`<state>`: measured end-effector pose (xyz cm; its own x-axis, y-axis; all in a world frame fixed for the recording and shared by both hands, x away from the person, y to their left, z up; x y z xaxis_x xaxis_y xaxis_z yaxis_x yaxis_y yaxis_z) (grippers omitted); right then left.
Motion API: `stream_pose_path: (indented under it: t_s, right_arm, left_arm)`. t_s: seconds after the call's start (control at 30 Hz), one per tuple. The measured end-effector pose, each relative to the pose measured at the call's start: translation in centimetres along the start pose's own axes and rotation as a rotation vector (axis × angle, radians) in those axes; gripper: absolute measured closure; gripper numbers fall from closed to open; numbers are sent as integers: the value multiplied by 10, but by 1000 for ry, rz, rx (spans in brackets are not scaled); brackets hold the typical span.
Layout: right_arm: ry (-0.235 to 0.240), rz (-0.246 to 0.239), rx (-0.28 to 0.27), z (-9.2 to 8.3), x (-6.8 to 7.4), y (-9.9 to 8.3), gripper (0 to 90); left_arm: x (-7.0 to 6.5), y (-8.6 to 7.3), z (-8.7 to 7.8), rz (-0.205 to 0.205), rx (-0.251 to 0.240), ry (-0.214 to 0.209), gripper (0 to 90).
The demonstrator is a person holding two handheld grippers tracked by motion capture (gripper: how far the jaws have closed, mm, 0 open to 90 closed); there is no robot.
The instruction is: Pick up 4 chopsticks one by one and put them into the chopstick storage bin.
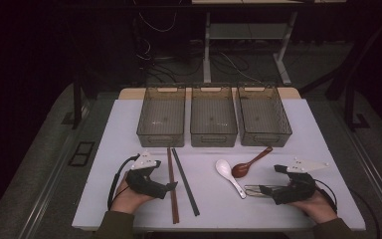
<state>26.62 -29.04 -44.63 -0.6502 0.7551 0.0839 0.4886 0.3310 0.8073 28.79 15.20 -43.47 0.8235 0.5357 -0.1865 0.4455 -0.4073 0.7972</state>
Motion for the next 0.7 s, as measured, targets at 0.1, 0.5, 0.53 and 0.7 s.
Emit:
stream_pose_path:
  t_s: [0.1, 0.5, 0.53, 0.7]
  right_arm:
    - [-1, 5, -5, 0, -1, 0, 29]
    - [2, -5, -7, 3, 0, 2, 29]
    - [1, -7, -6, 3, 0, 2, 29]
    - [7, -3, -9, 5, -1, 4, 30]
  left_arm:
    - [1, 0, -1, -6, 3, 11, 29]
    - [4, 3, 1, -25, 14, 63, 114]
    - [4, 3, 1, -25, 14, 63, 127]
    - [3, 4, 2, -45, 17, 81, 185]
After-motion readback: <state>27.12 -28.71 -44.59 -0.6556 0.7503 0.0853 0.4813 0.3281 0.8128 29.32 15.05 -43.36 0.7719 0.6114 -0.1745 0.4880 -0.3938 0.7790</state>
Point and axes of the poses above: each handheld gripper's, and its own axes: z roughly forward along the jaws, y roughly out of its top, x roughly to its left, the point moved 1 cm from there along z, roughly forward along the jaws, and after that the axes turned 6 degrees about -y, right-handed, at the moved point
